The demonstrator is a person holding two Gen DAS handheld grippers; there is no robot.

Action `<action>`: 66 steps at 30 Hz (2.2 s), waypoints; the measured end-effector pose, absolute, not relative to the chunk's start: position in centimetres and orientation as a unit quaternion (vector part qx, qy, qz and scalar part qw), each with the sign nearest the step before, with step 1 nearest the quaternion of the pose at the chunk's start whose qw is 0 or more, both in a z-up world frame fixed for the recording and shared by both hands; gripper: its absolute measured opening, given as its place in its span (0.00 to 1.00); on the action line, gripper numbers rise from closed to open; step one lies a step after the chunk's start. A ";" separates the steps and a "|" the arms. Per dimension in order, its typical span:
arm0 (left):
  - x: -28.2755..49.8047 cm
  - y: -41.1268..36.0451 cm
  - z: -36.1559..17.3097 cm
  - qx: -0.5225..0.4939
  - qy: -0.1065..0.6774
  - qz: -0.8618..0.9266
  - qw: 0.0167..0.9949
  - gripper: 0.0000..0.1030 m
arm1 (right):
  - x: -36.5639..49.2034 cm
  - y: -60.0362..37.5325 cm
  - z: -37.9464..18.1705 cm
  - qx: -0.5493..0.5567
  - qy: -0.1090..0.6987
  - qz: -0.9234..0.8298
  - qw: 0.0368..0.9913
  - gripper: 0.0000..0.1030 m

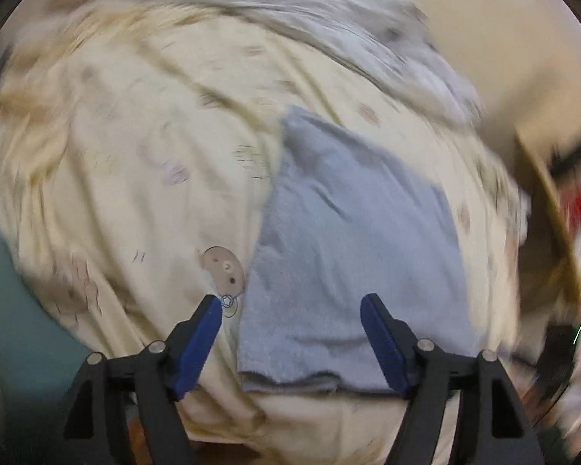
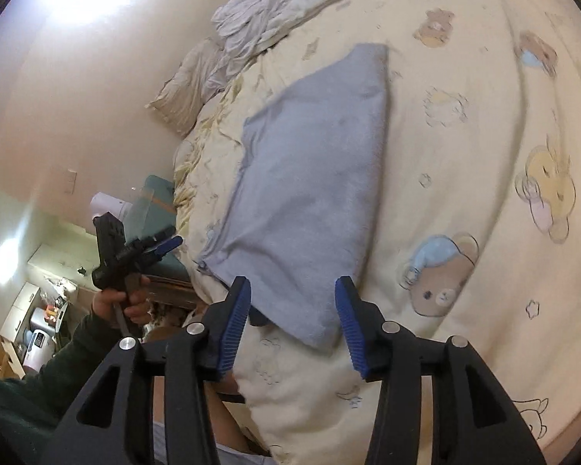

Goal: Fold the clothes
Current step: 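Fold the grey shirt lengthwise and grasp its end with both grippers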

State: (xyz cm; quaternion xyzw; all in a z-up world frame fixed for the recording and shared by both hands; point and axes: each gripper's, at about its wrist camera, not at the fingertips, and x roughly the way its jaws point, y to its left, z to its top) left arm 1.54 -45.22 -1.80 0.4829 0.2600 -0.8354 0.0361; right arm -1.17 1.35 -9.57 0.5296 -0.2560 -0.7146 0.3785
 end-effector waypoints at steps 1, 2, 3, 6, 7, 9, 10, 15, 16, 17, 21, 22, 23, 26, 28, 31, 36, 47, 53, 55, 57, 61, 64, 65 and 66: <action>2.6 -45.3 -2.2 0.482 0.270 -0.833 0.034 0.75 | -0.7 1.6 -9.8 0.526 -0.254 -0.715 0.384 0.49; 3.4 -45.1 -2.8 0.485 0.278 -0.828 0.032 0.75 | -0.4 2.0 -9.9 0.524 -0.251 -0.715 0.389 0.49; 3.2 -44.4 -3.7 0.499 0.282 -0.819 0.026 0.75 | -0.8 2.7 -10.0 0.526 -0.251 -0.713 0.389 0.49; 3.2 -43.4 -5.1 0.533 0.269 -0.802 0.029 0.75 | -2.0 3.3 -10.8 0.536 -0.255 -0.704 0.391 0.50; 2.8 -43.6 -6.3 0.540 0.266 -0.798 0.028 0.75 | -2.7 3.1 -10.8 0.534 -0.254 -0.703 0.395 0.50; 2.5 -44.2 -7.7 0.546 0.280 -0.789 0.020 0.75 | -3.1 3.6 -11.0 0.530 -0.253 -0.703 0.400 0.50; 2.6 -44.6 -8.0 0.545 0.297 -0.784 0.012 0.75 | -3.2 3.7 -11.1 0.530 -0.256 -0.703 0.400 0.50; 2.9 -43.9 -8.1 0.561 0.383 -0.728 -0.092 0.74 | -3.8 4.9 -11.6 0.524 -0.289 -0.698 0.393 0.51; 2.6 -43.5 -8.2 0.561 0.381 -0.727 -0.103 0.74 | -4.0 5.2 -11.7 0.523 -0.296 -0.697 0.391 0.52; 2.4 -43.2 -8.4 0.562 0.380 -0.727 -0.109 0.74 | -4.1 5.2 -11.8 0.524 -0.300 -0.696 0.389 0.53; 1.6 -43.3 -9.2 0.568 0.370 -0.732 -0.067 0.68 | -4.1 5.0 -11.9 0.529 -0.284 -0.704 0.378 0.54; 1.6 -42.8 -9.1 0.573 0.355 -0.735 -0.065 0.67 | -4.0 5.2 -11.8 0.529 -0.283 -0.706 0.376 0.54; 1.7 -42.4 -9.1 0.579 0.341 -0.738 -0.063 0.67 | -3.9 5.5 -12.2 0.532 -0.301 -0.695 0.378 0.54; 1.3 -41.5 -9.0 0.580 0.316 -0.748 -0.068 0.19 | -3.7 6.3 -13.3 0.539 -0.357 -0.660 0.383 0.54; 1.5 -41.6 -9.0 0.578 0.322 -0.747 -0.062 0.12 | -3.7 6.4 -14.5 0.544 -0.414 -0.617 0.389 0.54; 1.1 -40.8 -8.7 0.568 0.316 -0.757 -0.062 0.12 | -3.8 5.4 -15.2 0.559 -0.419 -0.607 0.380 0.54; 1.2 -40.6 -6.1 0.536 0.316 -0.779 -0.079 0.12 | -3.6 3.5 -16.2 0.581 -0.425 -0.593 0.360 0.54; 1.0 -41.2 -9.6 0.591 0.310 -0.742 -0.061 0.36 | -2.7 0.3 -16.7 0.621 -0.405 -0.583 0.331 0.60; 1.1 -41.4 -8.0 0.571 0.314 -0.755 -0.071 0.09 | -2.7 -0.5 -14.9 0.588 -0.372 -0.639 0.328 0.17; 1.4 -41.7 -5.9 0.547 0.323 -0.768 -0.083 0.09 | -2.9 -0.1 -13.0 0.561 -0.377 -0.655 0.336 0.16; 1.3 -42.0 -3.7 0.520 0.335 -0.781 -0.090 0.09 | -3.6 0.4 -10.3 0.527 -0.390 -0.667 0.353 0.15; 0.5 -41.4 2.1 0.448 0.364 -0.807 -0.123 0.09 | -5.1 1.5 -4.7 0.467 -0.412 -0.682 0.382 0.14; 0.2 -39.7 7.2 0.402 0.364 -0.827 -0.150 0.09 | -6.0 3.0 0.0 0.422 -0.430 -0.697 0.389 0.14; 0.2 -39.4 8.3 0.392 0.367 -0.829 -0.155 0.09 | -6.2 3.7 1.3 0.411 -0.439 -0.698 0.389 0.14; 0.0 -39.1 9.5 0.382 0.369 -0.832 -0.159 0.09 | -6.4 4.4 2.7 0.400 -0.446 -0.701 0.389 0.14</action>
